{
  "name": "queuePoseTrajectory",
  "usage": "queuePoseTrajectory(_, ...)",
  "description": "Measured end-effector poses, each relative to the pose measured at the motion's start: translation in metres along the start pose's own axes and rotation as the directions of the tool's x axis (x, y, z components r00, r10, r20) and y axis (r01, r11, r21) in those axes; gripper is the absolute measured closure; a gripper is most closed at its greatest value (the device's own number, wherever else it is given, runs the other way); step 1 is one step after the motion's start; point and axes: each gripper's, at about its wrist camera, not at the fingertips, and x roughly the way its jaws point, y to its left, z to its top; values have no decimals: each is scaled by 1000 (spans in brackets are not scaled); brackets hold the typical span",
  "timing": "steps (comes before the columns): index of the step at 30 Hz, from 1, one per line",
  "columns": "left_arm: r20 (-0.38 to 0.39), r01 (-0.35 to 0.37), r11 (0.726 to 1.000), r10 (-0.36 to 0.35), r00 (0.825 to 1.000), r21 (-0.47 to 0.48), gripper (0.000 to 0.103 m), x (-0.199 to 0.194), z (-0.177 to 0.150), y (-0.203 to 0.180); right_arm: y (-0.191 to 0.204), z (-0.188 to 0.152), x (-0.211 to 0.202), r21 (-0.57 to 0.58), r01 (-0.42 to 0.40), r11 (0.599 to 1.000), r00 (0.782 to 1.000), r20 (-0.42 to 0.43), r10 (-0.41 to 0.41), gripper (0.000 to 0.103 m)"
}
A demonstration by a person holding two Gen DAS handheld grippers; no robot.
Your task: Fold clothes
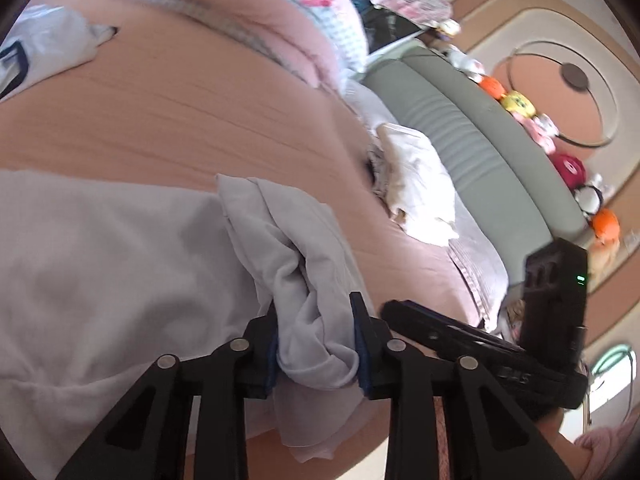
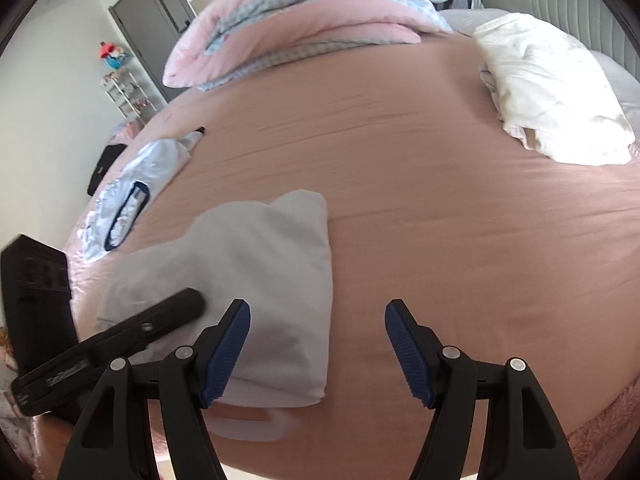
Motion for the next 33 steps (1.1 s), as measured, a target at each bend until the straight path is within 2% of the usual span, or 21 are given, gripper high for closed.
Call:
queuePoseTrajectory(5,8,-15,1000,15,1000,-26,85,-6,-4,5,-6,-10,6,13,-72,997,997,-41,73,33)
queuePoseTrajectory(10,11,14,995,-13,1000,-101,85,-31,3,14,2,-3,9,3,-42,999,996,-75,42,33)
queuePoseTrajectory(14,68,-20,995,27,997,-101,88,-75,19,22,15,10,6,-16,-61,998,995,-85,60,33)
queuePoseTrajectory(17,78,-90,994,95,992,-67,88,-103,30,28,28,20,8,-39,-77,996,994,-87,73,33)
queuePoseTrajectory(21,18,-188,981,189,982,-43,88,-116,33,46,56,36,24,-153,-90,984,991,-112,73,33)
queuePoseTrajectory(24,-64,-287,955,282,957,-77,87,-110,22,70,76,44,47,-242,-49,969,989,-148,13,33)
queuePoseTrajectory(27,-112,-292,944,277,954,-153,74,-111,26,89,84,41,68,-275,34,961,977,-193,-90,33)
queuePoseTrajectory(29,-75,-313,942,306,949,-124,72,-125,40,82,87,37,77,-283,89,955,966,-210,-152,33)
queuePoseTrajectory(31,32,-357,933,359,933,-51,72,-148,54,65,87,37,58,-255,67,964,983,-149,-108,33)
queuePoseTrajectory(32,75,-361,932,364,929,-41,72,-155,61,59,87,38,49,-253,30,967,988,-136,-66,33)
queuePoseTrajectory(33,85,-331,943,334,939,-41,72,-154,67,56,88,39,42,-255,-2,967,991,-129,-32,33)
